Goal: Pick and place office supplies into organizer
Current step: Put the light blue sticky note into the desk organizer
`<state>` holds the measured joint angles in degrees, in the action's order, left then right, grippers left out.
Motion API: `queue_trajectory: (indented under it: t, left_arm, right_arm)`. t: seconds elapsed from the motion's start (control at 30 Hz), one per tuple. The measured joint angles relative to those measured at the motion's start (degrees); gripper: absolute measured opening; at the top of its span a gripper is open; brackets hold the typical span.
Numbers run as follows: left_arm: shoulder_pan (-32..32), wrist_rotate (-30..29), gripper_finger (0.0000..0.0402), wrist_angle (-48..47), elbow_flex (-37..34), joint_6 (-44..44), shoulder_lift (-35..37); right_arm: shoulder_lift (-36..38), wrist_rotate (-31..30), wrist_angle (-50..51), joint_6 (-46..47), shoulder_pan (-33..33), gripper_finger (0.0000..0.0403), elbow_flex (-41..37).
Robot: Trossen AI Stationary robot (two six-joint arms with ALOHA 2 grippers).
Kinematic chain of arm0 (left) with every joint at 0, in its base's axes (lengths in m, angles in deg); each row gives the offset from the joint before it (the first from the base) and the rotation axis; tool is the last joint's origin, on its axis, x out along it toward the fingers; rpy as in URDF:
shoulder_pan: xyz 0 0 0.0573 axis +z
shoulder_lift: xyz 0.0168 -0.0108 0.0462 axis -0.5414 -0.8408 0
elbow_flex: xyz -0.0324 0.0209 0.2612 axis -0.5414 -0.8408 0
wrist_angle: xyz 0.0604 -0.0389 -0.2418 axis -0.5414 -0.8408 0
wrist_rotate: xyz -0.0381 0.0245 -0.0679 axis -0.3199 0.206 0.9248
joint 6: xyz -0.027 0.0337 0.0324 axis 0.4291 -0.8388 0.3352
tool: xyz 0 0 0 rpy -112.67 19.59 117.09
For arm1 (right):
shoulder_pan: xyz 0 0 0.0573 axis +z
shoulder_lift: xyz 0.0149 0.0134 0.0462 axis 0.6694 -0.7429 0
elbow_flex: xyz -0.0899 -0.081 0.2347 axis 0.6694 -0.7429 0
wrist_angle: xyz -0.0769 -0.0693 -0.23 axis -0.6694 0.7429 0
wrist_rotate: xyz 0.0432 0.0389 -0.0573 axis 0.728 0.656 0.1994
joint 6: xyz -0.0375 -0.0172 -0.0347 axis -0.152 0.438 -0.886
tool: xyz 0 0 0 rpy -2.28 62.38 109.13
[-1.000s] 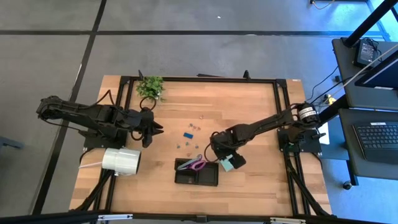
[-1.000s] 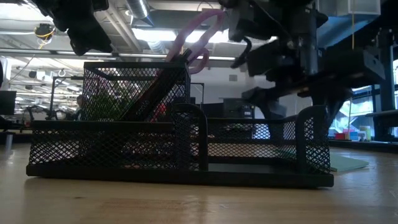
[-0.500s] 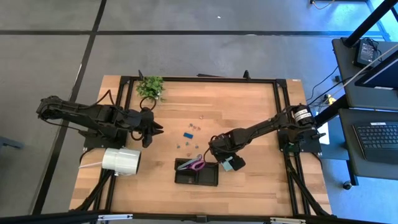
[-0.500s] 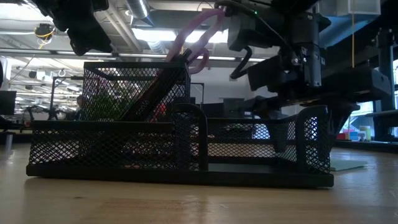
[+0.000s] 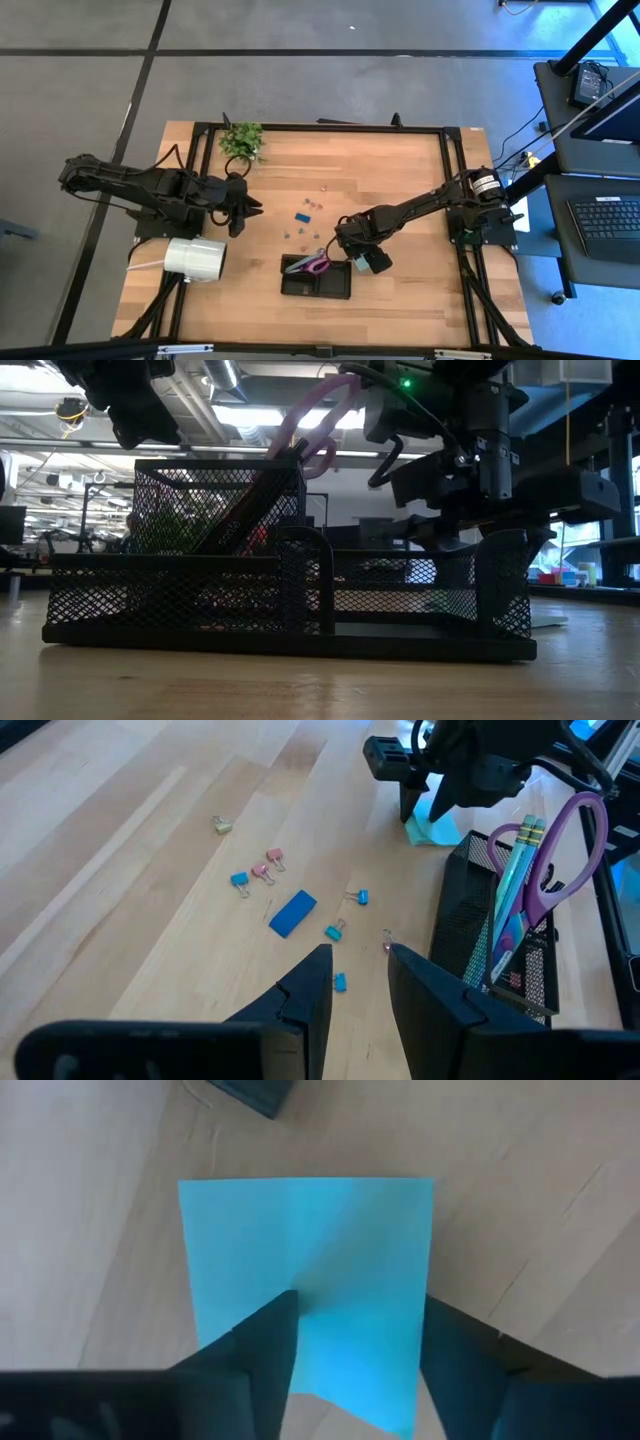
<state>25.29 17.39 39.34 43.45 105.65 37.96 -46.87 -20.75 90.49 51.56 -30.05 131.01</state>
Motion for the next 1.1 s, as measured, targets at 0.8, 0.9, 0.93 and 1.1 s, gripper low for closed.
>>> queue_trajectory:
  t: [0.8,0.9,0.93,1.1]
  left_arm:
    - [-0.01,0.00,0.0095,0.00,0.00,0.00,-0.01]
    - [-0.01,0.00,0.0095,0.00,0.00,0.00,-0.02]
    - [-0.02,0.00,0.0095,0.00,0.00,0.00,0.00]
    - [0.00,0.00,0.0095,0.00,0.02,0.00,0.00]
  right_arm:
    - [-0.33,-0.09,2.66,0.00,0.04,0.0141,2.63]
    - [-0.47,-0.44,3.11,-0.02,-0.01,0.0141,3.55]
    - [-0.48,-0.60,3.26,-0.06,-0.02,0.0141,3.82]
    - [-0.48,-0.64,4.68,-0.11,-0.04,0.0141,4.07]
